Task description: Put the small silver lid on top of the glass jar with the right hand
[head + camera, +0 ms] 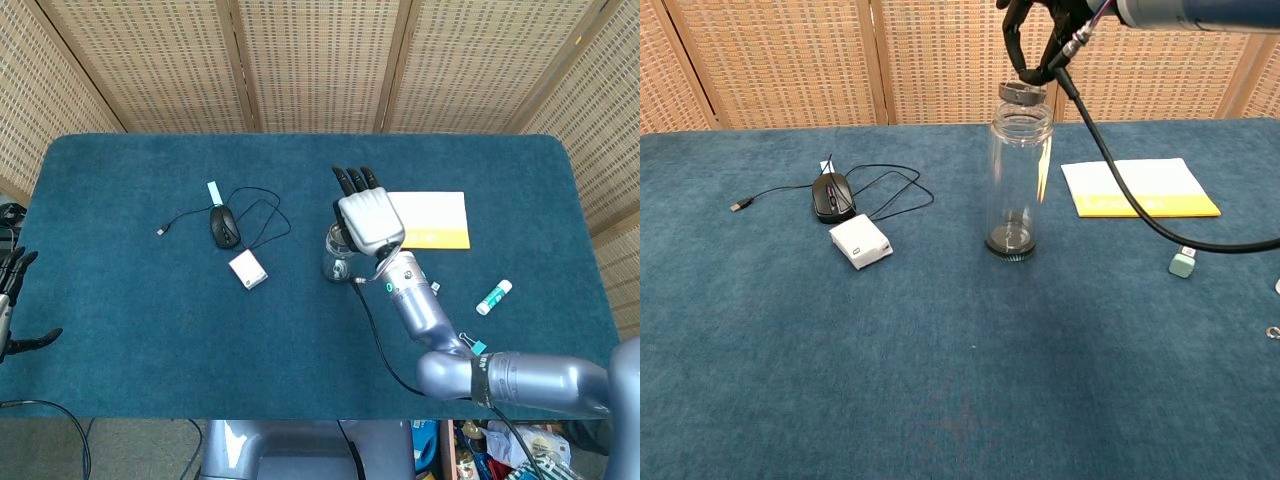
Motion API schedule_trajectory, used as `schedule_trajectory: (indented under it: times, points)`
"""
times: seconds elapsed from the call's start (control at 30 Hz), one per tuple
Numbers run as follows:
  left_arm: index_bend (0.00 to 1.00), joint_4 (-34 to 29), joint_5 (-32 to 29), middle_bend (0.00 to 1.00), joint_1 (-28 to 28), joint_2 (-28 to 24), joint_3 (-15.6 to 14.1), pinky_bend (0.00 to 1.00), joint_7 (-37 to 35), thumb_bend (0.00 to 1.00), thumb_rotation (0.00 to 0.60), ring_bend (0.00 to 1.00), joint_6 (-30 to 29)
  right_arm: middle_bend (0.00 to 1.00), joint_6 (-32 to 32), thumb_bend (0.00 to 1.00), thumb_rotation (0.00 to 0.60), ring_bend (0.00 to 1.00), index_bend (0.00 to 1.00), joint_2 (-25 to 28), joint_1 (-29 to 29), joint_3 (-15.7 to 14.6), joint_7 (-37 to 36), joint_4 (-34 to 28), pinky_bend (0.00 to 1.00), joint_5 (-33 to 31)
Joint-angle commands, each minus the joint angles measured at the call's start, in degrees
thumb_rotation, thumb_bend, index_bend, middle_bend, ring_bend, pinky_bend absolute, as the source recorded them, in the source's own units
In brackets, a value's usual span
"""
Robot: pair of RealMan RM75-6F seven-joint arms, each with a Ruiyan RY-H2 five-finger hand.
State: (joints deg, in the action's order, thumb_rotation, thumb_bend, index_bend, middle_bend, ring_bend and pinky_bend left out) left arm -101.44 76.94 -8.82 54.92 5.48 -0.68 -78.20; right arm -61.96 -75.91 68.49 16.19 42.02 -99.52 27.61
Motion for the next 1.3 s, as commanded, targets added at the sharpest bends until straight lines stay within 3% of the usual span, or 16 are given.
schedule_trajectory:
  times: [0.03,0.43,0.5,0.57,0.63,0.7,0.73,1.13,1.3]
  points:
    - [0.00,-0.01,0.00,0.00,-0.04,0.00,0.01,0.00,0.03,0.11,0.600,0.00,0.03,0.06,-0.20,0.59,0.600,0.00,0.71,-0.44,0.02,-0.14,0.14,0.17,0.00,-0.08]
    - [0.00,0.22,-0.19,0.00,-0.11,-0.18,0.08,0.00,-0.81,0.11,0.600,0.00,0.29,0.06,-1.20,0.59,0.600,0.00,0.71,-2.90,-0.03,-0.51,0.56,1.89,0.00,-0.35]
    - [0.00,0.32,-0.26,0.00,-0.12,-0.20,0.10,0.00,-0.93,0.11,0.600,0.00,0.32,0.06,-1.12,0.59,0.600,0.00,0.68,-2.96,-0.03,-0.60,0.90,1.90,0.00,-0.62]
    - [0.00,0.37,-0.27,0.00,-0.15,-0.19,0.08,0.00,-0.98,0.11,0.600,0.00,0.42,0.04,-0.94,0.55,0.600,0.00,0.52,-2.94,-0.03,-0.57,1.02,1.83,0.00,-0.84]
    - [0.00,0.39,-0.22,0.00,-0.17,-0.20,0.06,0.00,-0.98,0.11,0.600,0.00,0.42,0.01,-0.60,0.42,0.600,0.00,0.21,-2.79,-0.17,-0.63,0.85,1.65,0.00,-0.50]
    - [0.00,0.36,-0.24,0.00,-0.16,-0.21,0.09,0.00,-0.95,0.11,0.600,0.00,0.35,0.00,-0.33,0.33,0.600,0.00,0.05,-2.56,-0.32,-0.82,0.77,1.47,0.00,0.14]
    - [0.00,0.35,-0.24,0.00,-0.16,-0.21,0.09,0.00,-0.93,0.11,0.600,0.00,0.33,0.00,-0.37,0.31,0.600,0.00,0.01,-2.49,-0.39,-0.84,0.70,1.42,0.00,0.43]
    - [0.00,0.27,-0.12,0.00,-0.15,-0.23,0.02,0.00,-0.97,0.11,0.600,0.00,0.31,0.00,-2.03,0.30,0.600,0.00,0.00,-0.56,-1.27,0.15,0.05,-2.01,0.00,1.84]
    - [0.00,0.35,0.07,0.00,-0.21,-0.31,-0.02,0.00,-1.30,0.11,0.600,0.00,0.43,0.00,-3.68,0.30,0.600,0.00,0.00,3.94,-3.01,1.40,-1.46,-7.51,0.00,4.31]
